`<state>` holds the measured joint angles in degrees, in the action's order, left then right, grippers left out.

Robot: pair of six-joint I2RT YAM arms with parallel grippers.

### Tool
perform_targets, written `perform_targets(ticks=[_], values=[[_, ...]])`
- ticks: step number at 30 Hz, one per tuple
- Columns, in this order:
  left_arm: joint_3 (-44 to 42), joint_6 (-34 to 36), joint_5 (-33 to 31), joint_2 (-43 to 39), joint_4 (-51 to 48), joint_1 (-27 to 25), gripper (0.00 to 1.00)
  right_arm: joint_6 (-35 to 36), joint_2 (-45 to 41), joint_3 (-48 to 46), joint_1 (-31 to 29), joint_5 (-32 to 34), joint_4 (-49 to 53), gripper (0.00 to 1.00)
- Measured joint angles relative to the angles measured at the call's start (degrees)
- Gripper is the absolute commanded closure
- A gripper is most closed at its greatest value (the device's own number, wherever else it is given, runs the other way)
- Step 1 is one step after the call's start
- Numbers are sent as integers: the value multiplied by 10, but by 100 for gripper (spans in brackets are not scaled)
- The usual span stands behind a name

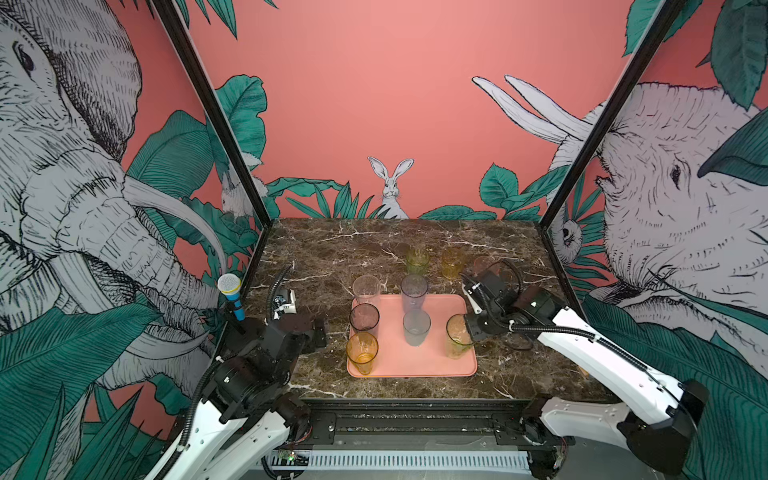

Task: Place the glasses into the tray
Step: 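Lower the green glass onto the tray beside the teal frosted cup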

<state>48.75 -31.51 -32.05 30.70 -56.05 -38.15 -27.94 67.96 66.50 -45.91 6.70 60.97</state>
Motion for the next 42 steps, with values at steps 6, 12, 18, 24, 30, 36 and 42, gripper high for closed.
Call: perform_targets(ticks=[6, 12, 18, 24, 30, 36, 42], values=[[0, 0, -1, 0, -4, 0, 1, -44, 1, -27, -60, 8, -33, 100], [-1, 3, -6, 1, -4, 0, 1, -80, 12, -38, -101, 21, -59, 100], [-2, 7, -6, 1, -4, 0, 1, -102, 25, -45, -133, 24, -92, 100], [-4, 7, -5, -2, -4, 0, 1, -113, 49, -45, -152, 27, -116, 100], [-6, 7, -5, -5, -4, 0, 1, -116, 63, -45, -157, 28, -131, 100], [-9, 9, -5, -5, -3, 0, 1, -116, 73, -45, -156, 30, -141, 100], [-9, 11, -4, -6, -3, 0, 1, -116, 82, -45, -156, 30, -146, 100]])
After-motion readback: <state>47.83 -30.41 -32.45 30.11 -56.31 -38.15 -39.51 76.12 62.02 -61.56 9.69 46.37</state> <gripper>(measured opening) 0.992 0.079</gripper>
